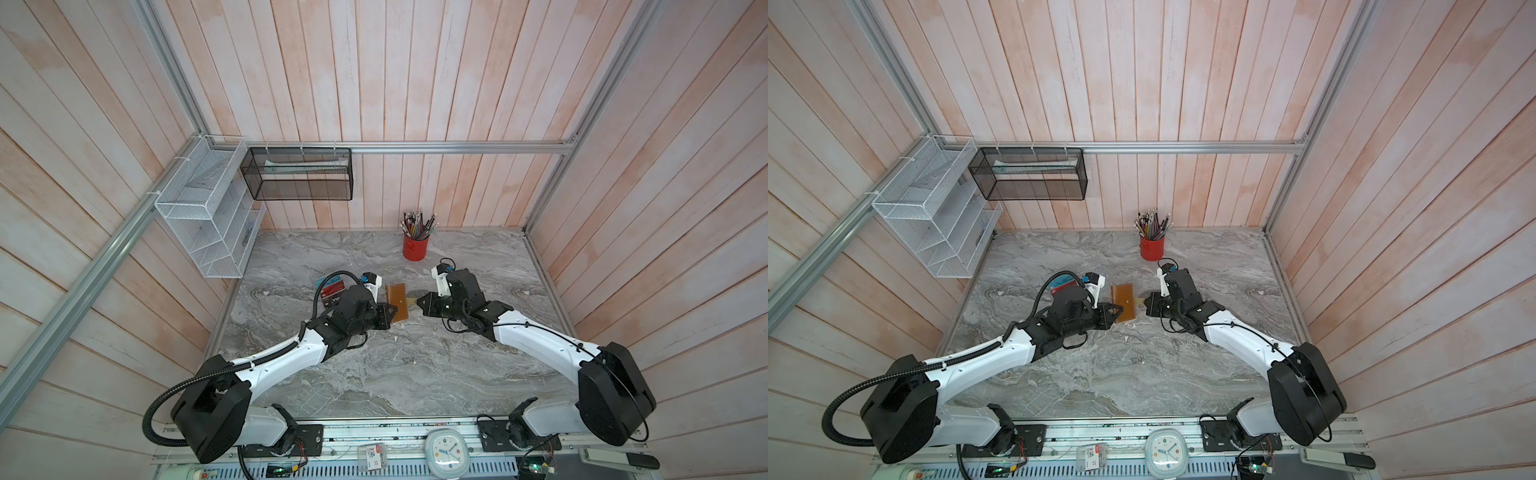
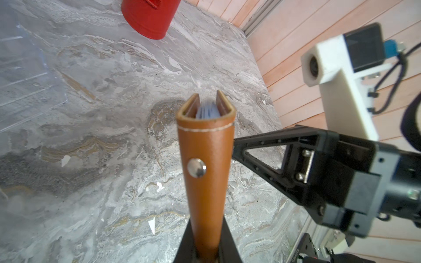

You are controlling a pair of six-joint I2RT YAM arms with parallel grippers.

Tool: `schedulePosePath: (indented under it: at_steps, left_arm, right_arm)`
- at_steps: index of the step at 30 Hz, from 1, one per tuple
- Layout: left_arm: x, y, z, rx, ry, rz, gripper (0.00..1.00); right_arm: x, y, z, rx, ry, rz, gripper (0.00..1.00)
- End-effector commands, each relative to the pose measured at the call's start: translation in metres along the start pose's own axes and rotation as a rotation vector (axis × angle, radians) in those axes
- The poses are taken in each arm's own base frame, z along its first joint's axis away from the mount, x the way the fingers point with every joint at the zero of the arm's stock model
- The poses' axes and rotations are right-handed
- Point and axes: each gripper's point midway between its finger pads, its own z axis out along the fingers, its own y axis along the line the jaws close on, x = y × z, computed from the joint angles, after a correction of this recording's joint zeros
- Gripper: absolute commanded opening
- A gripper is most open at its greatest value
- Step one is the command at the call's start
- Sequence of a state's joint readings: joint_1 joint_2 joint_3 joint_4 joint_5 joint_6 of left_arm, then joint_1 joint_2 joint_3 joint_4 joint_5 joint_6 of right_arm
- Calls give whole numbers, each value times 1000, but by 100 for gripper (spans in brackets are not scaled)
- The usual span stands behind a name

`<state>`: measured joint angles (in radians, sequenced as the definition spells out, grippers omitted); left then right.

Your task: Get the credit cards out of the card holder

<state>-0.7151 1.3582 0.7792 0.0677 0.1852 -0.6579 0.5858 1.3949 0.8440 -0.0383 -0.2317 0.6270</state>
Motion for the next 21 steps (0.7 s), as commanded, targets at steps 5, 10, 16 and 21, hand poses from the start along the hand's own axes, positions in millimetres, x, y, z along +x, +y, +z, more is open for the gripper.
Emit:
schedulePosePath:
  at_steps: [5,10,16,21]
  left_arm:
    - [-1,-11,-4,83,-12,-2,0]
    - [-1,-10,-6,100,-17,-22,0]
    - [-1,-14,-8,134,-25,-40,0]
    - [0,-17,-8,169,-27,-61,0]
  right_arm:
    - [-5,15,-11,-124,-33,24,19]
    - [-6,9,-16,-153,-52,86,26]
    - [-4,3,-13,-136,-53,116,28]
    - [1,6,-8,-171,-33,130,29]
